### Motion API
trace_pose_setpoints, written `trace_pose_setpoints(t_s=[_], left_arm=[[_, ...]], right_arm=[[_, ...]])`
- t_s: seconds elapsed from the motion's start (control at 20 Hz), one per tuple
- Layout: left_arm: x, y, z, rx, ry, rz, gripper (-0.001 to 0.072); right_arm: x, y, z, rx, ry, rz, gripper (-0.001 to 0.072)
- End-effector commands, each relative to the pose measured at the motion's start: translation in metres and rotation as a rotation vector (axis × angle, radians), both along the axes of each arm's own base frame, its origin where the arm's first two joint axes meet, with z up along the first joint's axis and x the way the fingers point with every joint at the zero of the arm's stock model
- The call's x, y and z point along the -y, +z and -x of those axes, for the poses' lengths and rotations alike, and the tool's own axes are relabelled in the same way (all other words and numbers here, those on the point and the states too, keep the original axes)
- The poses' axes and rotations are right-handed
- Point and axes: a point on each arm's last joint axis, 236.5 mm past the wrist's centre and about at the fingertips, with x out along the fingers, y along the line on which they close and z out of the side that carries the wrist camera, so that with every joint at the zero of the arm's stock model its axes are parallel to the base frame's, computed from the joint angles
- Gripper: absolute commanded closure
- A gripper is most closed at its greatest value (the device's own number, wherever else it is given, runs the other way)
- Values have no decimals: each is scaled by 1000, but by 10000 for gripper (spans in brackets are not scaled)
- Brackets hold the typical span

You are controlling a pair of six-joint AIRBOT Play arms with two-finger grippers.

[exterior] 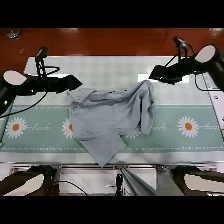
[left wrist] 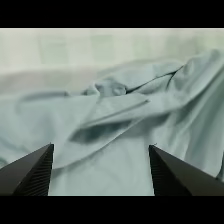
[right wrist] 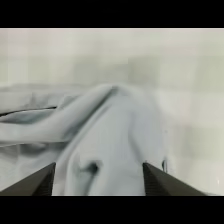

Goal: Fold the shirts.

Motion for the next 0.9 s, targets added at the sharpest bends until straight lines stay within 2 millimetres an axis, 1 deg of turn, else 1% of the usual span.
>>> trace_pose_setpoints(t_s=[0.0, 0.05, 0.1, 0.15, 0.2, 0.25, 0.3, 0.35, 0.4, 0.45, 0.55, 0.6, 0.7, 0.75, 0.85], left_arm=[[-52, -17, 32, -245, 23, -76, 4], [-75, -28, 52, -338, 50, -96, 4], [-90, -40, 72, -411, 72, -91, 4], [-98, -52, 90, -465, 102, -71, 4], [-100, -68, 113, -520, 130, -50, 4], [-99, -85, 135, -569, 147, -37, 4], [-92, -100, 157, -614, 157, -13, 4], [-81, -111, 174, -641, 169, 24, 4], [-67, -118, 184, -642, 178, 80, 4], [-53, -120, 187, -622, 184, 148, 4], [-28, -123, 187, -589, 213, 289, 4], [-22, -129, 189, -592, 229, 306, 4], [-12, -143, 197, -607, 219, 278, 4], [-4, -146, 198, -604, 198, 267, 4], [11, -149, 192, -569, 182, 250, 4]], right_arm=[[74, 5, 24, -100, -19, 89, 93], [105, 2, 41, -144, -57, 149, 93], [130, -4, 61, -178, -108, 178, 93], [141, -13, 78, -191, -159, 160, 94], [140, -28, 95, -189, -216, 109, 94], [129, -46, 113, -182, -271, 37, 94], [113, -60, 128, -164, -297, -28, 94], [95, -71, 142, -143, -311, -91, 94], [75, -75, 153, -127, -309, -155, 94], [55, -77, 164, -119, -287, -211, 94], [34, -82, 180, -122, -254, -240, 94], [28, -82, 184, -124, -231, -235, 94], [16, -82, 187, -132, -198, -236, 94], [11, -82, 187, -131, -183, -232, 94], [2, -82, 187, -127, -165, -228, 95]])
